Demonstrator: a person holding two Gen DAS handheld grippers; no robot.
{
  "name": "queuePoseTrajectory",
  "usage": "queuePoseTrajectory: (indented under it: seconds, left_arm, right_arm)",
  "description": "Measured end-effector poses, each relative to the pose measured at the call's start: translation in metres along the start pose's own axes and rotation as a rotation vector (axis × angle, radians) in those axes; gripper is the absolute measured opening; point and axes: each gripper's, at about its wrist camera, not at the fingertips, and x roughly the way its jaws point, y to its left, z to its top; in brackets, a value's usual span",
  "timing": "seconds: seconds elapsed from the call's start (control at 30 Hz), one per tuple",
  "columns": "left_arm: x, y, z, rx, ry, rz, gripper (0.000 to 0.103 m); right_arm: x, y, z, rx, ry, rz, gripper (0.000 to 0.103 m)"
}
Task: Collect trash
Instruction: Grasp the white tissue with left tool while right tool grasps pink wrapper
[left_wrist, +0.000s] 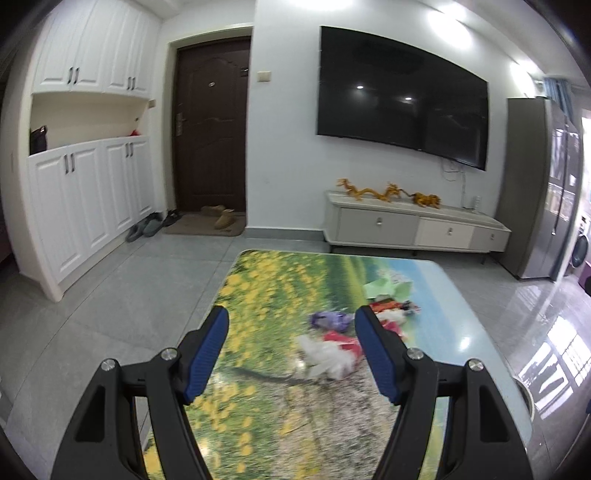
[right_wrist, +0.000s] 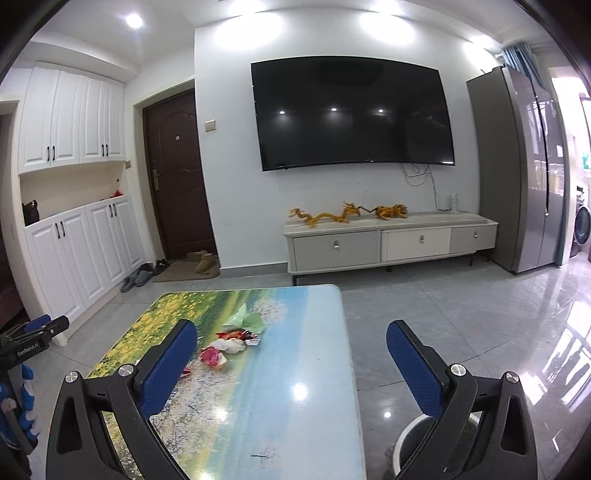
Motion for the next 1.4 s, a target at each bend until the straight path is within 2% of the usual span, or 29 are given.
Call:
queuePoseTrajectory:
  seconds: [0.1,0.2,0.4,0.57,0.6,0.73,0.8,0.83,0.97,1.1,1.2,1.3,1.4]
  left_arm:
    - [0.006,0.020,-0.005,-0.005,0.026,0.038,0.069]
    - [0.020,0.029,-0.009,-0.017,0.072,0.010,0.069]
    - [0.064,0.013,-0.022,-0.001,0.189,-0.189,0.069]
    - [0.113,-0.013,-0.034,0.058,0.277,-0.260,0.069]
    - [0.123,-0.016,-0.036,0.063,0.293,-0.265,0.069]
    - [0.160,-0.022,-0.045,0.053,0.362,-0.290,0.069]
    - [0.177,-0.023,-0.051,0.045,0.391,-0.296,0.068]
    - [0.181,-0.022,-0.053,0.041,0.400,-0.298,0.067]
    - [0.203,-0.018,-0.061,0.015,0.444,-0.324,0.051]
    - [0.209,-0.015,-0.067,-0.010,0.463,-0.351,0.040]
    - [0.209,-0.015,-0.069,-0.020,0.461,-0.369,0.034]
    - [0.205,-0.014,-0.071,-0.025,0.459,-0.376,0.030]
    - [0.199,-0.011,-0.072,-0.035,0.461,-0.373,0.029]
  right_arm:
    - [0.011,0.004,-0.003,0.002,0.003,0.026,0.103]
    - [0.028,0.007,-0.005,0.011,0.033,0.060,0.103]
    - [0.078,0.020,-0.012,-0.014,0.187,0.119,0.103]
    - [0.132,0.032,-0.024,-0.017,0.314,0.190,0.103]
    - [0.141,0.036,-0.027,-0.019,0.331,0.204,0.099]
    - [0.189,0.055,-0.040,-0.051,0.427,0.280,0.071]
    - [0.211,0.065,-0.047,-0.060,0.473,0.319,0.064]
    - [0.222,0.069,-0.050,-0.064,0.490,0.337,0.064]
    - [0.264,0.087,-0.064,-0.076,0.550,0.393,0.062]
    - [0.292,0.095,-0.078,-0.085,0.601,0.413,0.058]
    - [0.300,0.098,-0.087,-0.088,0.624,0.420,0.049]
    - [0.295,0.095,-0.090,-0.097,0.623,0.430,0.029]
    - [0.286,0.095,-0.094,-0.103,0.621,0.452,0.023]
